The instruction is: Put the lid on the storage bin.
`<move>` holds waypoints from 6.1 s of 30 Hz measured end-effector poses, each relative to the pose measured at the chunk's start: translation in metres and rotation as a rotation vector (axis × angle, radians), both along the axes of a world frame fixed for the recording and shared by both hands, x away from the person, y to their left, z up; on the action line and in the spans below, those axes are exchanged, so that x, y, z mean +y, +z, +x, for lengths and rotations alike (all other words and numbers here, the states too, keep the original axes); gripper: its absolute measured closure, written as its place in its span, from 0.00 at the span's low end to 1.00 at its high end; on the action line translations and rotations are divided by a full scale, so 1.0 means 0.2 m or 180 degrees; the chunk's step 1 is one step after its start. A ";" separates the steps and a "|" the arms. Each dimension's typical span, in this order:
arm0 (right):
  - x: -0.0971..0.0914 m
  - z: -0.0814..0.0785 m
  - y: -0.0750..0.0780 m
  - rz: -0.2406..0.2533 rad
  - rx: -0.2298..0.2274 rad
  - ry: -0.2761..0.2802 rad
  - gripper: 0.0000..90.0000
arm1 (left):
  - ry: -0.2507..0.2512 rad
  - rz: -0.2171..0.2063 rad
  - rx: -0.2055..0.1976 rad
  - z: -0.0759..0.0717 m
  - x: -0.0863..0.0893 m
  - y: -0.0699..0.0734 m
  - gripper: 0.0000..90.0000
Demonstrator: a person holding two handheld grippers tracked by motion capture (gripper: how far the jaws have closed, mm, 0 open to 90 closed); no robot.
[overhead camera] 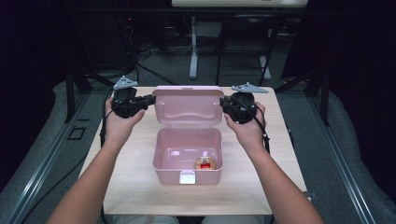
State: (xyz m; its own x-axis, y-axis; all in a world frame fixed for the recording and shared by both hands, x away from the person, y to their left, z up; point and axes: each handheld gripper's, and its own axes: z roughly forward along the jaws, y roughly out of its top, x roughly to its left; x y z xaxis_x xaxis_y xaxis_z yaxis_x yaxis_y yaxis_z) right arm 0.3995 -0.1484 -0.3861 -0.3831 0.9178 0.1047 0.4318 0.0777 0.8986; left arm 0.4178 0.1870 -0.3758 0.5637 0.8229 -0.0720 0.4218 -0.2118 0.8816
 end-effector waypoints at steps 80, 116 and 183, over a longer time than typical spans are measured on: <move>-0.02 -0.21 0.00 0.0005 -0.0100 0.0366 0.79 | -0.0314 -0.0028 -0.0051 -0.26 0.05 0.00 0.82; -0.06 -0.35 -0.02 0.0045 -0.0090 0.0639 0.71 | -0.0487 -0.0016 -0.0051 -0.37 0.06 -0.03 0.74; -0.13 -0.60 -0.24 0.0022 0.0128 0.0842 0.81 | -0.0643 -0.0002 0.0037 -0.63 0.11 -0.26 0.77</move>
State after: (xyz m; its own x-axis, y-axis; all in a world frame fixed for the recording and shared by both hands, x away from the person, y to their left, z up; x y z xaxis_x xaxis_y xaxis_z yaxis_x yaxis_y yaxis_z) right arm 0.2791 -0.1736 -0.4333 -0.6050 0.7855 0.1307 0.4327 0.1865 0.8820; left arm 0.2920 0.2098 -0.4286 0.7164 0.6931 -0.0798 0.3809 -0.2926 0.8771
